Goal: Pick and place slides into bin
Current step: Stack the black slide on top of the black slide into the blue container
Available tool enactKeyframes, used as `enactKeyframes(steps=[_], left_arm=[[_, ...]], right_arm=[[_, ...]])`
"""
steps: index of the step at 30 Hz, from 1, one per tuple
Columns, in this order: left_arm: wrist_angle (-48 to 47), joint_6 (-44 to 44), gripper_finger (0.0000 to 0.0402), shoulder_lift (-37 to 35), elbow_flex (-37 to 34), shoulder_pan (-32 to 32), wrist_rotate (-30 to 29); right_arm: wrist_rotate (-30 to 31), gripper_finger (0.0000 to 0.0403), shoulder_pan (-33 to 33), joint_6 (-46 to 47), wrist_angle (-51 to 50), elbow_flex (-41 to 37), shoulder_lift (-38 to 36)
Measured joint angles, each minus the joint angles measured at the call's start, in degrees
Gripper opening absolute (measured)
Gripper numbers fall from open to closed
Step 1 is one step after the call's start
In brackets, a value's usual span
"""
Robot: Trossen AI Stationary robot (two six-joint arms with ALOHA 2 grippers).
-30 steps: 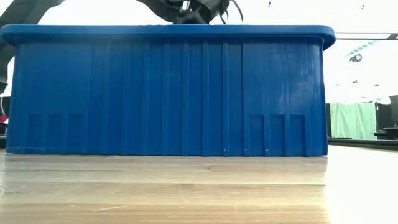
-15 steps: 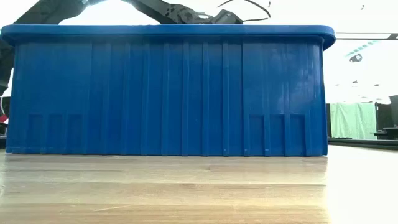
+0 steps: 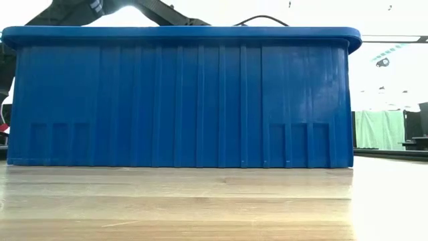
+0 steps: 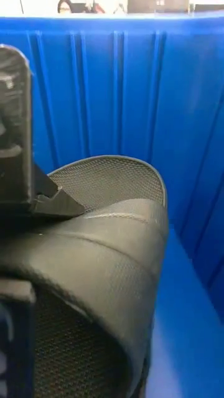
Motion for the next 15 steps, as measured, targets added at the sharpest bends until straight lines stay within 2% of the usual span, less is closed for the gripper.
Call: enactKeyframes(steps=[9,15], left_arm=[[2.76,-0.19,0.0000,-0.02,0.46,0.69,0.87],[0.88,-7.95,0.0000,0.33,0.07,1.24,3.16]], right_arm=[[0.00,0.0054,0.00,-0.01,0.00,-0.02,0.55],[-0.01,0.0054,0.00,-0.01,-0.02,-0.04,0.91]])
